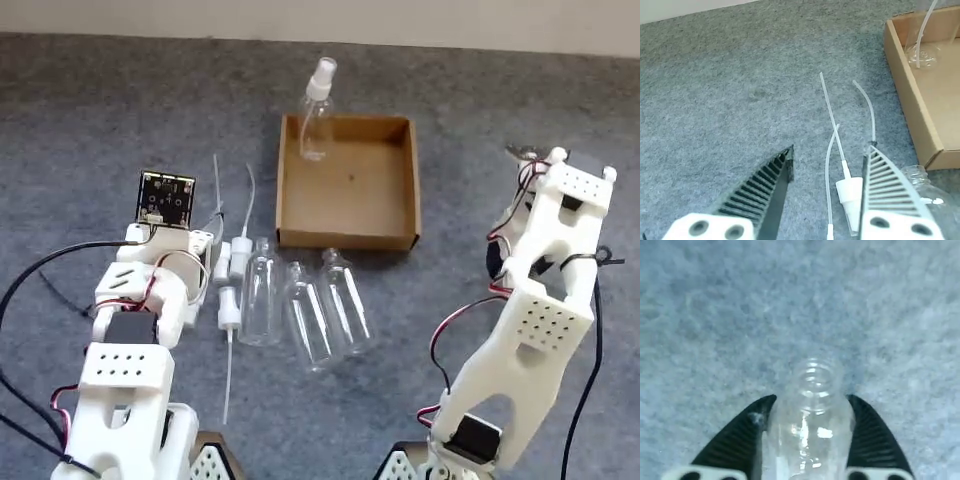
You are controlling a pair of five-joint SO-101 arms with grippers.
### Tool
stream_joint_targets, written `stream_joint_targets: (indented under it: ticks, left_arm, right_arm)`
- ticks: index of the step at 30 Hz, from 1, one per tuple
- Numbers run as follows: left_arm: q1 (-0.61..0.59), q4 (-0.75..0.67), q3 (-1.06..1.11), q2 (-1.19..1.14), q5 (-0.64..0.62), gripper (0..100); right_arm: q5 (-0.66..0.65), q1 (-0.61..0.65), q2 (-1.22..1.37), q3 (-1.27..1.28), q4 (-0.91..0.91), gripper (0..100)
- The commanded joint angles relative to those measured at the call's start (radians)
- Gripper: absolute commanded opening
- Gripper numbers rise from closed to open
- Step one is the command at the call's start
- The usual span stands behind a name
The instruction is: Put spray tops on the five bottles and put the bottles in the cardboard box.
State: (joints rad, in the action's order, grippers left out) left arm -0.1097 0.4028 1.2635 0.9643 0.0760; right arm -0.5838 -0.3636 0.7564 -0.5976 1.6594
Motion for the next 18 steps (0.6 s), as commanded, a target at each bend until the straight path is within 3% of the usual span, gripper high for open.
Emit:
stream_joint_targets:
  ticks: [1, 12, 18]
  left_arm:
    - [0.016, -0.021, -0.004, -0.002, -0.006, 21]
    - [0.016, -0.021, -0.004, -0.002, -0.006, 21]
    - [0.012, 0.061, -0.059, -0.005, -0.006, 18]
  right_arm:
    - [-0.006, -0.018, -0.022, -0.113, 0.033, 6.3]
    - [0.19, -0.024, -0.033, -0.518, 0.107, 0.4]
    - [0.224, 0.05, -0.209, -0.435, 0.108, 0.4]
